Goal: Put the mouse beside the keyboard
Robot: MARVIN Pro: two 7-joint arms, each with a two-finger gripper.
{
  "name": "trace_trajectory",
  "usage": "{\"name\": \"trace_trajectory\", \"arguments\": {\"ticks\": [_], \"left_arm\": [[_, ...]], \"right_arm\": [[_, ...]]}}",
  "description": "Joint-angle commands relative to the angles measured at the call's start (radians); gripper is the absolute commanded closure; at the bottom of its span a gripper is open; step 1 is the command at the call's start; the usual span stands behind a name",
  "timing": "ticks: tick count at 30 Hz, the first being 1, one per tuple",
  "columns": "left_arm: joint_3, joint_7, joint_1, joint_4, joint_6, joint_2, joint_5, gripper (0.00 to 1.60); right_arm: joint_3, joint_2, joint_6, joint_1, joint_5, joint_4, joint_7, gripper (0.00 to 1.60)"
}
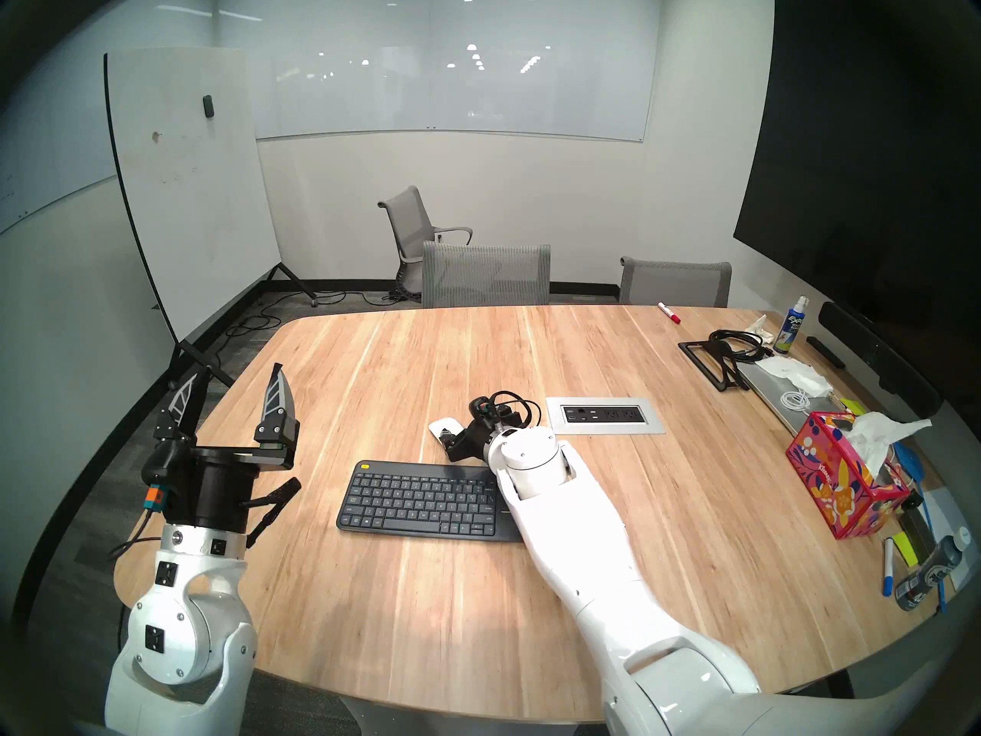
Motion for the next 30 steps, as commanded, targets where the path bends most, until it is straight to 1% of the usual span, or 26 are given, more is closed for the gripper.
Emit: {"name": "trace_trajectory", "arguments": {"ticks": [1,3,5,6,18,26,30], "left_arm": [[0.0,-0.001,-0.001,-0.017,-0.002,0.001,0.0,0.0],[0.0,-0.001,-0.001,-0.018,-0.002,0.001,0.0,0.0],[0.0,-0.001,-0.001,-0.018,-0.002,0.001,0.0,0.0],[0.0,-0.001,-0.001,-0.018,-0.002,0.001,0.0,0.0],[0.0,-0.001,-0.001,-0.018,-0.001,0.001,0.0,0.0],[0.0,-0.001,-0.001,-0.018,-0.001,0.001,0.0,0.0],[0.0,-0.001,-0.001,-0.018,-0.001,0.001,0.0,0.0]], "right_arm": [[0.0,-0.038,0.014,0.049,0.001,0.003,-0.016,0.0],[-0.001,-0.044,0.029,0.055,-0.001,0.011,-0.021,0.0],[-0.001,-0.044,0.029,0.055,-0.001,0.011,-0.021,0.0],[-0.013,-0.044,0.038,0.056,-0.01,0.012,-0.019,0.0],[-0.056,-0.058,0.064,0.048,-0.032,0.031,-0.024,0.0],[-0.054,-0.063,0.092,0.065,-0.034,0.062,-0.013,0.0],[-0.037,-0.07,0.105,0.074,-0.017,0.078,-0.006,0.0]]}}
